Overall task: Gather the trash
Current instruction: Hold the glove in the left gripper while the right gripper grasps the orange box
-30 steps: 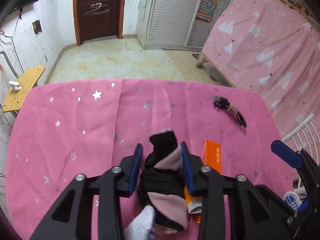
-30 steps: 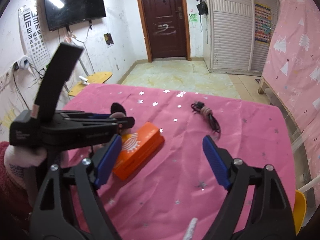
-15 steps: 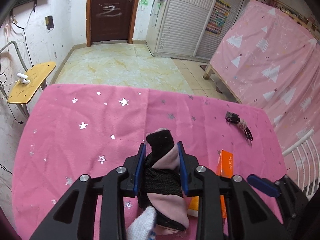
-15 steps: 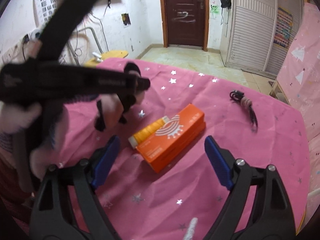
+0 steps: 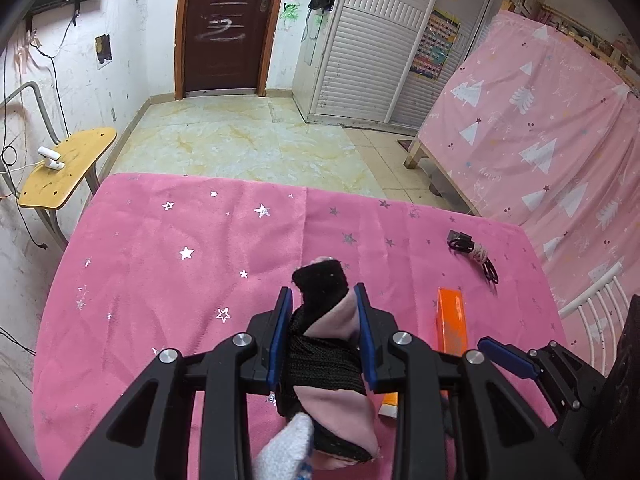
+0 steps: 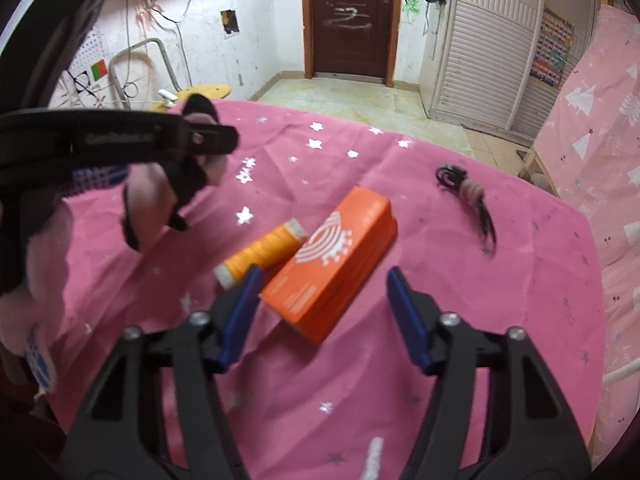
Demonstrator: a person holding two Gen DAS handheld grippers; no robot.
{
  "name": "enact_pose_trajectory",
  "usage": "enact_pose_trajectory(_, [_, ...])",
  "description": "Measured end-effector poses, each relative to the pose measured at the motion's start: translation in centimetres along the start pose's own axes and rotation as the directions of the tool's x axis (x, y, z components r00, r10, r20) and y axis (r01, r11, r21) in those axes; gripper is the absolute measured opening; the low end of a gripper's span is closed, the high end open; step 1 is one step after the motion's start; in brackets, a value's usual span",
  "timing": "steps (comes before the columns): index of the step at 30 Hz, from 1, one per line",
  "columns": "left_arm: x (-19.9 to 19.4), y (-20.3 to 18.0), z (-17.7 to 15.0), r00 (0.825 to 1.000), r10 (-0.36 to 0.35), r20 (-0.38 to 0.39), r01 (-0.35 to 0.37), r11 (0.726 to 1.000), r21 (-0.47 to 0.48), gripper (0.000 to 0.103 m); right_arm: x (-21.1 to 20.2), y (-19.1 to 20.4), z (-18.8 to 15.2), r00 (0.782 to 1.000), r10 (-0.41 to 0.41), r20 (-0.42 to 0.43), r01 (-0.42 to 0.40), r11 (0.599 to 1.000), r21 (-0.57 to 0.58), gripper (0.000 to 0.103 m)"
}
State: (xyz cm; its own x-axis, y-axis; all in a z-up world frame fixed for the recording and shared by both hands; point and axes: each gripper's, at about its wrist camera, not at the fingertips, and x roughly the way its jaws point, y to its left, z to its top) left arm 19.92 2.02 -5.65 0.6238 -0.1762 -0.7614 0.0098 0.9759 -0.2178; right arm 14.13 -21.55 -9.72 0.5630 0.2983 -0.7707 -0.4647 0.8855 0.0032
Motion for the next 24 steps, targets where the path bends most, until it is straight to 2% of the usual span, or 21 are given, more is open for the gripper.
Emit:
enact_pose_trajectory(4, [0.0,-0.2,0.0,1.0,-0.002,0.001,0.002,1.0,0.0,0.023,0.1,-0.8,-0.3,1.0,-0.014,-0.018,0.014,1.0,0.004,0.042])
enact_pose_trajectory(7, [-0.1,-0.3,-0.2,1.0,-0.001,0.0,0.001,1.0,0.004,0.023,0.2,-1.4,-0.4,1.0,-0.001,-0.017,0.001,1.0,0.011,0.041])
enact_pose_trajectory(12, [-0.4,-0.7,-0.2,1.0,0.003,0.001,-0.003,1.0,0.007,0.023,-0.1,-2.5,-0.4,1.0,0.014,0.001,-0.014,0.999,0.036,0.031])
enact_pose_trajectory(18, [-0.7,-1.2,-0.2,1.0,0.01,0.004,-0.01,1.0,0.015,0.023,-1.3,-4.0,-0.4,0.995,0.091,0.052,-0.096,0.99,0.107,0.029])
enact_pose_trajectory(24, [-1.4,-2.8,-0.2,1.0,0.015,0.018,-0.015,0.999,0.039,0.023,-2.7,-4.9,-0.5,0.99,0.103,0.101,-0.116,0.984,0.132,0.028])
